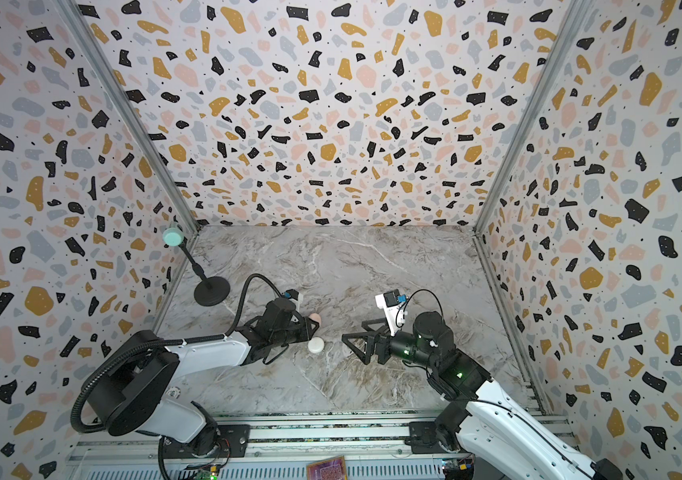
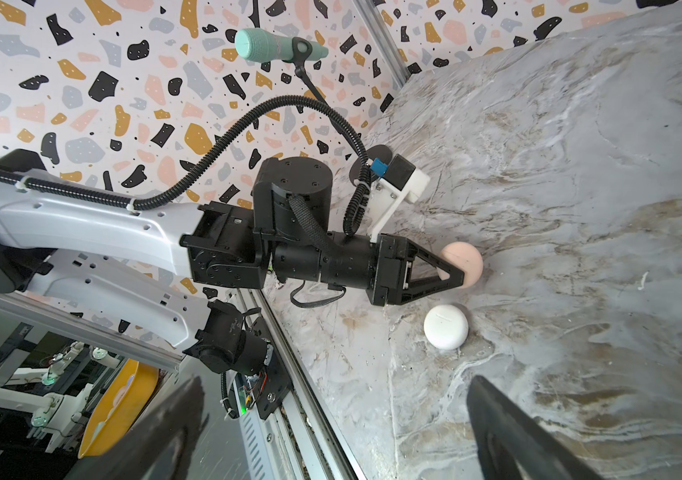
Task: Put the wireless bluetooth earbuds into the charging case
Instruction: 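Lower the closed case to the table with the left gripper while the right draws back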
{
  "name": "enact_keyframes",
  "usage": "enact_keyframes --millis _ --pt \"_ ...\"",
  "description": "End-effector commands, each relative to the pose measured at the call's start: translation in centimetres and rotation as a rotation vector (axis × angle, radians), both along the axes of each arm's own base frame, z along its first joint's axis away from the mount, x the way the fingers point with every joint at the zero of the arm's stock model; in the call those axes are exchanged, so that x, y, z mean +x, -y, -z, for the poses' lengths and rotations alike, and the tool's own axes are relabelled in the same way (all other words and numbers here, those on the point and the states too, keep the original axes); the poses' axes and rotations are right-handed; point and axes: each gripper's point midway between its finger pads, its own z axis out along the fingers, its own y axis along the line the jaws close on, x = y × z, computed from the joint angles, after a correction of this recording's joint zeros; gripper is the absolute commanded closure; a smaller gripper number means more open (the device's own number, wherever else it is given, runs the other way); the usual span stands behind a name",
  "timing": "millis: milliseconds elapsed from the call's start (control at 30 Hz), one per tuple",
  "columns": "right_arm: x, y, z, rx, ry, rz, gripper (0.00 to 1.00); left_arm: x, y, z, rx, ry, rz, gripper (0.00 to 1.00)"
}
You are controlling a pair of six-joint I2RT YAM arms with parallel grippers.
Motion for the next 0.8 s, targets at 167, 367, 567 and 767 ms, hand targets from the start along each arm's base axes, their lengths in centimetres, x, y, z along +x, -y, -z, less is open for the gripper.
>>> enact_keyframes --millis 167,367,567,767 --pt "-0.1 0.0 -0.5 0.023 0.016 -0.007 0.01 1.5 0.9 -0.9 -0.030 0.015 -0.017 1.00" --pt "-0.2 0.0 -0.3 0.025 0.013 -0.008 0.01 1.8 0.7 -0.1 -0.005 -0.005 -0.032 1.00" --pt "-0.3 0.0 -0.2 0.025 0.013 -0.010 0.01 2.0 0.6 0.2 0.004 -0.010 -0.040 1.00" --pt "-0.3 0.0 -0.1 0.026 0.013 -0.010 0.01 1.5 -0.2 1.4 0.048 -0.042 -0.054 1.00"
